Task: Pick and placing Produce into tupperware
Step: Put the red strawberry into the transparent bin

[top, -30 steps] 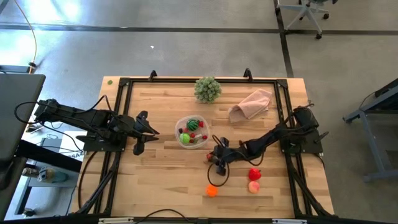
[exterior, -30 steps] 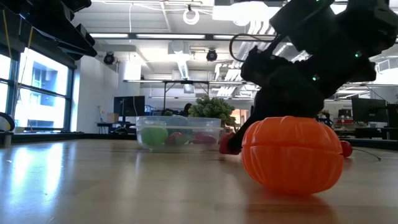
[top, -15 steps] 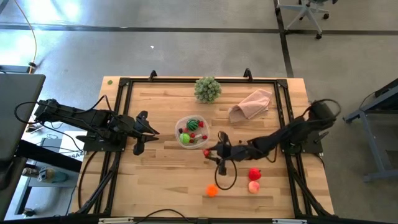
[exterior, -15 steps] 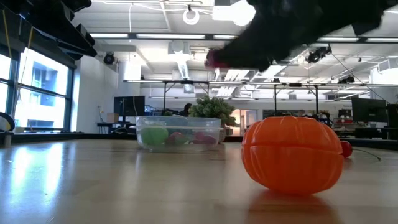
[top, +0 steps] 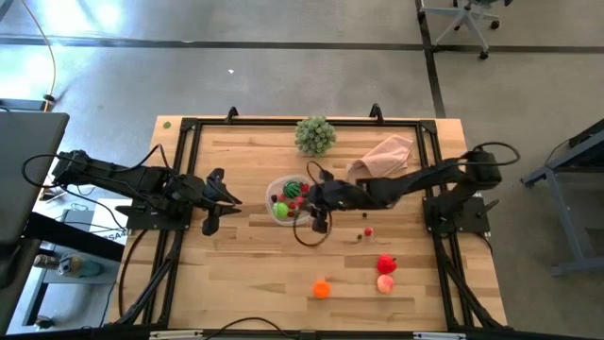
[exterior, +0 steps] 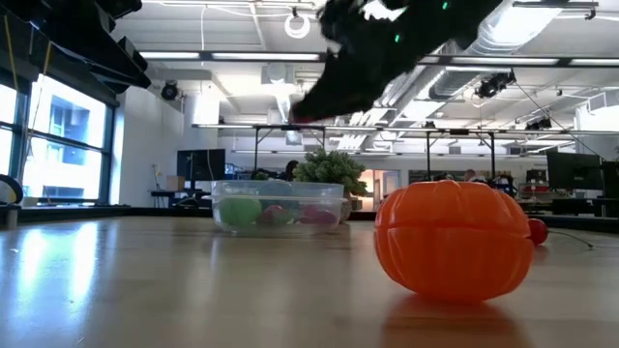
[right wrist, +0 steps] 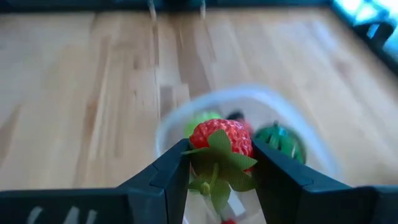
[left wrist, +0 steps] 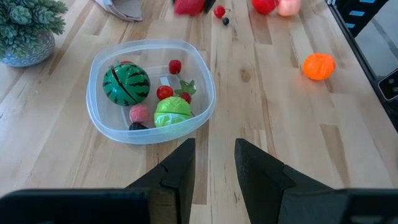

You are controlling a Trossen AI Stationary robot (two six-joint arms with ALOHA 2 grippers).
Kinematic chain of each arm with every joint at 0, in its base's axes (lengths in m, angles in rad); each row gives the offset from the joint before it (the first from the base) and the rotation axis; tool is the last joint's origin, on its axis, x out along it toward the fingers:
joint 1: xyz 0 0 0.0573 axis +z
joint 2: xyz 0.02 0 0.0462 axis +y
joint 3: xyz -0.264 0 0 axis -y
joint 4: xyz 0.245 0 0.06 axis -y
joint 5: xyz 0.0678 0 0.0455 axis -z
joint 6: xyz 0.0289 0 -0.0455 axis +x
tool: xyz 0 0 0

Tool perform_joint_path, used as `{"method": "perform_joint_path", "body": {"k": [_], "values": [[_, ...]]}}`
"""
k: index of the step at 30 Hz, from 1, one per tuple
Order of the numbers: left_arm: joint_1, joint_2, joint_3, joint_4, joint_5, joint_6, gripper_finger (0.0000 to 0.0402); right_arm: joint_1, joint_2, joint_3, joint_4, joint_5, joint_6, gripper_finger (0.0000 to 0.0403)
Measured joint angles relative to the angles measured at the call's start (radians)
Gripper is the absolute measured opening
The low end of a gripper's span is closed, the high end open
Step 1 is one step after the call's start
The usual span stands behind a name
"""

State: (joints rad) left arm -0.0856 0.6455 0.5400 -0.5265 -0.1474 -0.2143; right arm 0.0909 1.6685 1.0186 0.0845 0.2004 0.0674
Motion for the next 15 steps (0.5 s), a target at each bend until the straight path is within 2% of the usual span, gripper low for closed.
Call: {"method": "perform_joint_path", "body": {"k": [3,6,15], "values": [[0.0,0.0,0.0,0.001,0.0,0.0,0.0101,-0.043,0.059,0.005,-0.006,-0.071,0.046,0.0145],[0.0,0.0,0.0,0.001,0.0,0.0,0.0101,-0.069,0.11,0.005,0.005,-0.097,0.056,0.0145],[0.0,0.0,0.0,0.001,0.0,0.0,0.0101,-0.087,0.161,0.005,0.007,-0.107,0.056,0.0145]]}}
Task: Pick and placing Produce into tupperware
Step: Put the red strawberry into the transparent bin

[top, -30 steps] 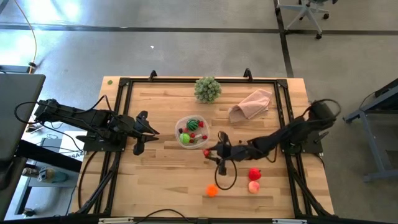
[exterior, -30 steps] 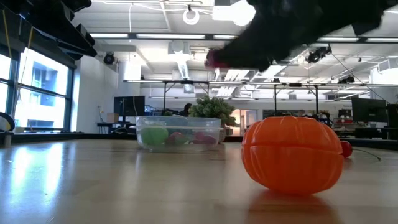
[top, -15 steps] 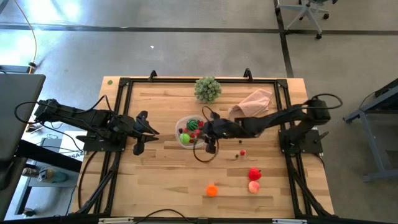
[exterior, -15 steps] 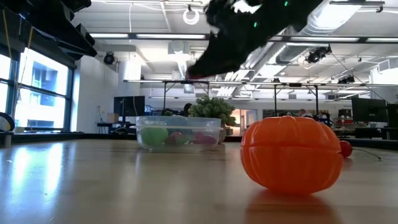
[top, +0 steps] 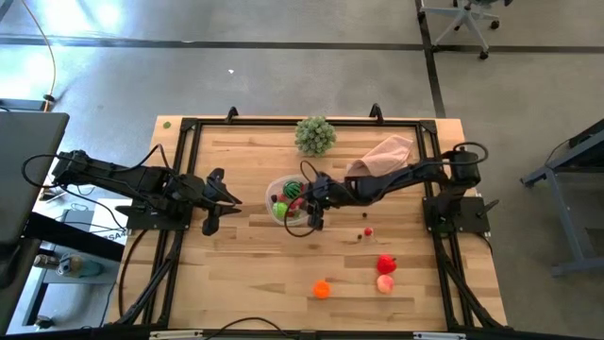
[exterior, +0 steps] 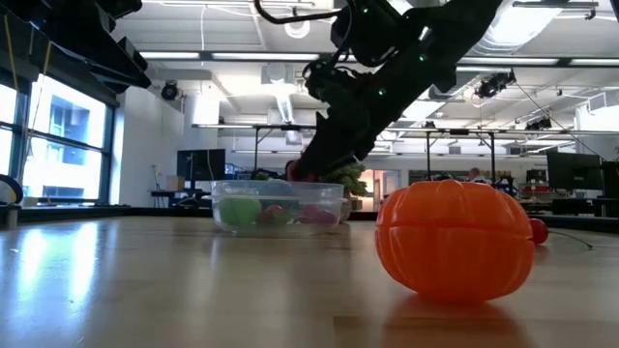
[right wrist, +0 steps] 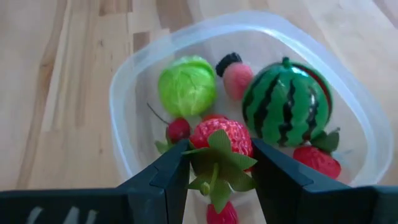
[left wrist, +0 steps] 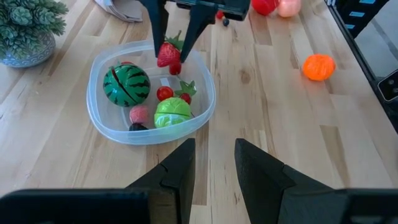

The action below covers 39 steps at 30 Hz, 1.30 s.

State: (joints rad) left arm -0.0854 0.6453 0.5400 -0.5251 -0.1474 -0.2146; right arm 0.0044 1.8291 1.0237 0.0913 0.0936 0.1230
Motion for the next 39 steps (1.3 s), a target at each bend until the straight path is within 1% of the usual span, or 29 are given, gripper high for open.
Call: {"method": "perform_joint_path", "body": {"k": [8,13,32,39], "values": [[0.0,0.0,0.0,0.0,0.0,0.0,0.0101,0.002,0.004,0.001,-0.006,-0.001,-0.022,0.0145],[0.0,0.0,0.0,0.0,0.0,0.0,0.0101,0.003,0.004,0.001,-0.035,-0.02,-0.031,0.0145],[0.0,0.0,0.0,0.0,0.0,0.0,0.0101,0.002,0.004,0.001,-0.048,-0.019,-0.054,0.0145],[0.0,0.0,0.0,0.0,0.0,0.0,0.0101,0.002,0.004,0.001,-0.05,-0.017,-0.053,0.0164]]}}
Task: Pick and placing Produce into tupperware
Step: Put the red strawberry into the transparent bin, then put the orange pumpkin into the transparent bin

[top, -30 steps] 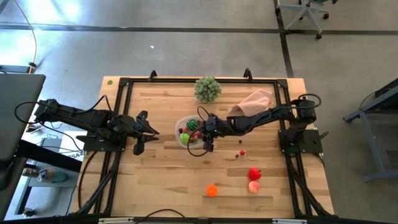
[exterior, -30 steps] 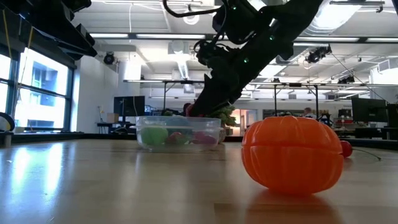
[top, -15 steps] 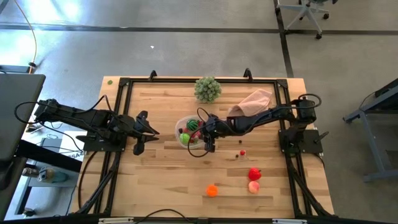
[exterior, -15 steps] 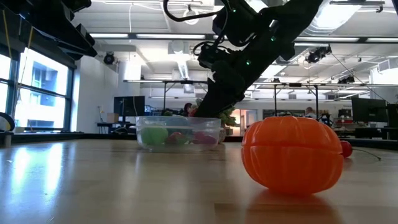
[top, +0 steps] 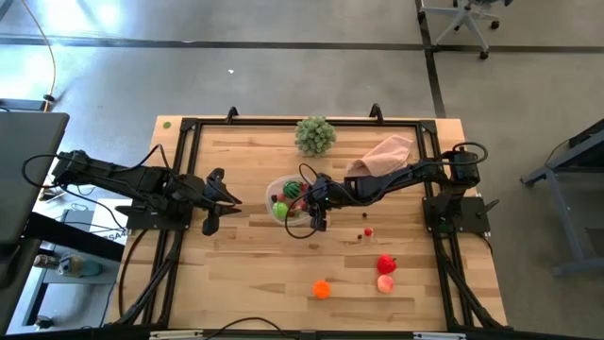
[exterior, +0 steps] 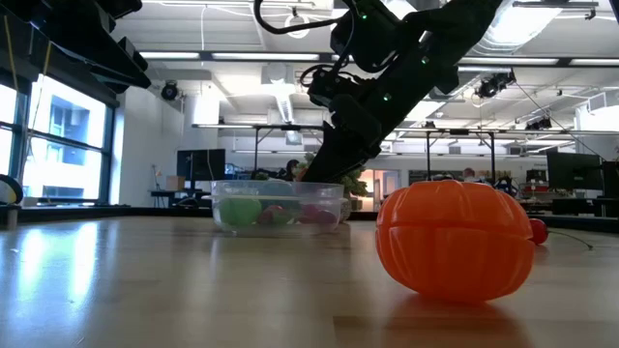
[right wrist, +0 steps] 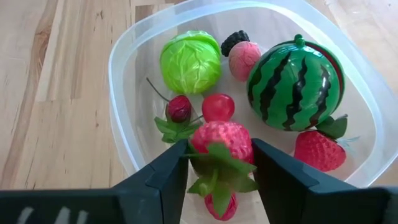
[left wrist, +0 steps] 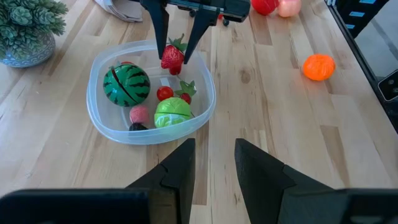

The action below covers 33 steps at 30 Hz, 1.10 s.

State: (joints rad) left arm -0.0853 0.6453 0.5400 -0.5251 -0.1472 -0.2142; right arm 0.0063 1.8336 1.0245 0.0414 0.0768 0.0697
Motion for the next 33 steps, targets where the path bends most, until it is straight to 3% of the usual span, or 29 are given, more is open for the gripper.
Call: {"method": "perform_joint_path", "body": {"k": [13,19,23,29,33], "values": [[0.0,0.0,0.0,0.0,0.0,0.0,0.0101,0.0,-0.007,0.0,0.009,0.006,-0.019,0.0169],[0.0,0.0,0.0,0.0,0.0,0.0,0.0101,0.032,-0.072,0.081,-0.103,-0.022,-0.044,0.017],[0.0,0.0,0.0,-0.001,0.0,0.0,0.0101,0.093,-0.144,0.139,-0.243,-0.085,-0.015,0.017],[0.0,0.0,0.0,0.0,0.0,0.0,0.0101,0.254,-0.253,0.166,-0.299,-0.26,0.134,0.017],[0.0,0.0,0.0,0.0,0.0,0.0,0.0101,0.384,-0.285,0.167,-0.316,-0.181,0.177,0.017]]}}
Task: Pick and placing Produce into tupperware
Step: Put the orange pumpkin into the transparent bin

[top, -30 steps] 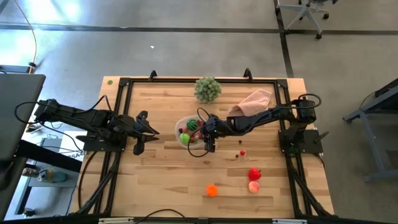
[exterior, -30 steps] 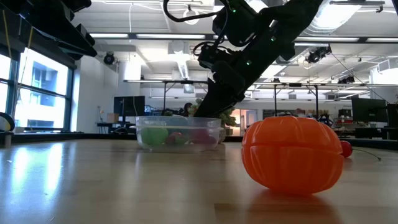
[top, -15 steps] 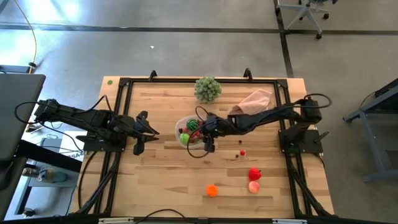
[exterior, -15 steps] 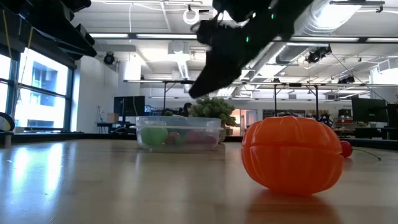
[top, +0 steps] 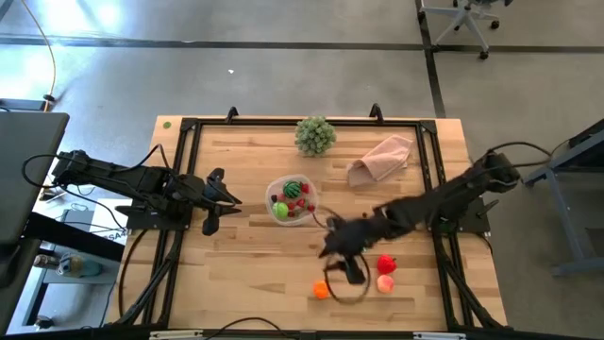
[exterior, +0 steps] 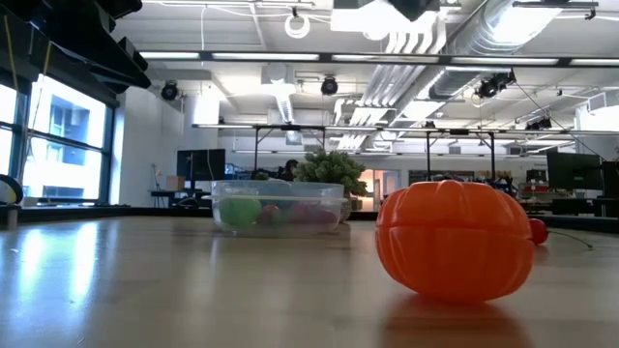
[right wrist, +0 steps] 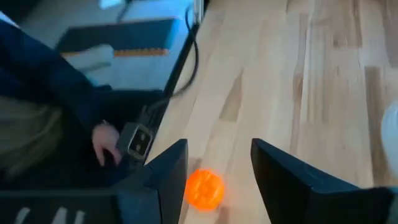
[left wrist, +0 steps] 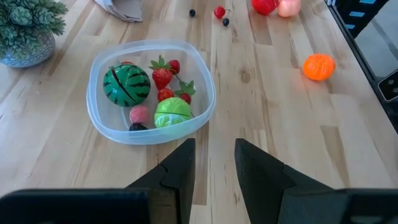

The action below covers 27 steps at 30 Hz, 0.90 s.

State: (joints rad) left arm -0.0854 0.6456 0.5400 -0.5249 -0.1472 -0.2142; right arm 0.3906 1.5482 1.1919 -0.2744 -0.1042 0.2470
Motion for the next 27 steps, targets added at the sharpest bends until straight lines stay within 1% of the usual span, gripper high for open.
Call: {"method": "perform_joint_path", "body": {"k": [3,6,8,12,14,18,27], "values": [[0.0,0.0,0.0,0.0,0.0,0.0,0.0101,0.094,0.018,0.0,-0.018,0.119,0.05,0.017],[0.0,0.0,0.0,0.001,0.0,0.0,0.0101,0.176,0.068,0.0,-0.021,0.227,0.084,0.017],[0.0,0.0,0.0,0.0,0.0,0.0,0.0101,0.217,0.108,-0.001,-0.019,0.296,0.093,0.017],[0.0,0.0,0.0,0.0,0.0,0.0,0.0101,0.266,0.197,-0.001,-0.02,0.394,0.12,0.0171],[0.0,0.0,0.0,0.0,0.0,0.0,0.0101,0.272,0.238,-0.002,-0.01,0.418,0.13,0.0176],[0.0,0.0,0.0,0.0,0.0,0.0,0.0101,0.273,0.294,-0.002,0.017,0.41,0.13,0.0196],[0.0,0.0,0.0,-0.001,0.0,0.0,0.0101,0.262,0.291,-0.002,0.017,0.426,0.115,0.0254]]}}
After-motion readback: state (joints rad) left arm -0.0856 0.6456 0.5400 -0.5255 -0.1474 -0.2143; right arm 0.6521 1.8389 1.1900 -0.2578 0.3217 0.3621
